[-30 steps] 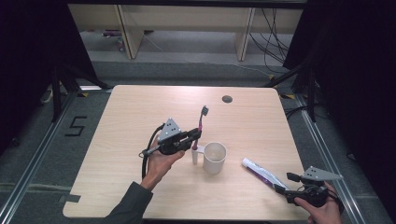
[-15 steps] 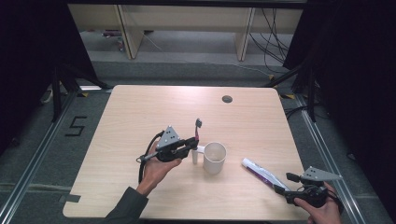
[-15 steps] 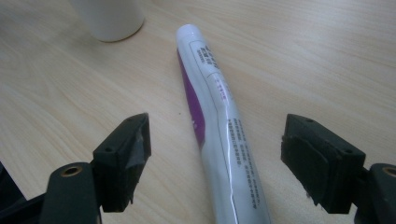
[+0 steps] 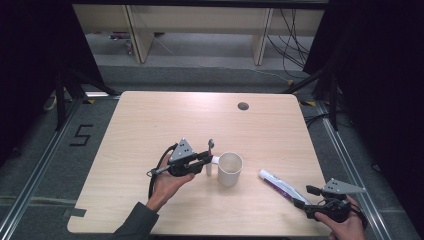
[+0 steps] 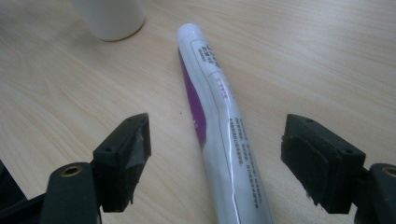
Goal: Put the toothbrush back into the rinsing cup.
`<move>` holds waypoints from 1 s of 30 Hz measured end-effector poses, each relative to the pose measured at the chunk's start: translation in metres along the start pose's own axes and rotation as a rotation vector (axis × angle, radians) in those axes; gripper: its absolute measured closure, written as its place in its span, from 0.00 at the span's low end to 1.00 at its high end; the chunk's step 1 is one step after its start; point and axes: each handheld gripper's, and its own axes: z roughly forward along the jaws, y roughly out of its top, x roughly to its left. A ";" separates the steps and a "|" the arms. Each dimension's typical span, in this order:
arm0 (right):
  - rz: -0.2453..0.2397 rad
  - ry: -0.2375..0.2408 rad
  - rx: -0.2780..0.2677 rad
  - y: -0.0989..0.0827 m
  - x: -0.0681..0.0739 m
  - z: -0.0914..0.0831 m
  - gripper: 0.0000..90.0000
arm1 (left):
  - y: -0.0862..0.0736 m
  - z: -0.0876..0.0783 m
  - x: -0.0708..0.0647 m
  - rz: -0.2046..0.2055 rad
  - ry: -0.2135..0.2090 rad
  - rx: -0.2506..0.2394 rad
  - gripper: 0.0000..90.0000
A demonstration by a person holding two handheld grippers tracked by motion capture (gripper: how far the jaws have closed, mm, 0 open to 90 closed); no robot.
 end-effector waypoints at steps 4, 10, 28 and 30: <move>-0.035 -0.010 -0.004 0.000 -0.003 -0.001 0.28 | 0.003 -0.002 0.000 -0.027 0.010 -0.012 0.67; -0.032 -0.006 -0.011 0.001 -0.003 -0.002 0.28 | 0.009 -0.009 -0.004 -0.036 0.031 -0.013 0.40; -0.031 -0.018 -0.024 0.001 -0.003 -0.003 0.28 | -0.017 -0.045 -0.017 -0.040 0.045 0.109 0.22; -0.027 -0.018 -0.025 0.001 -0.002 -0.003 0.28 | -0.022 -0.047 -0.019 -0.046 0.040 0.120 0.22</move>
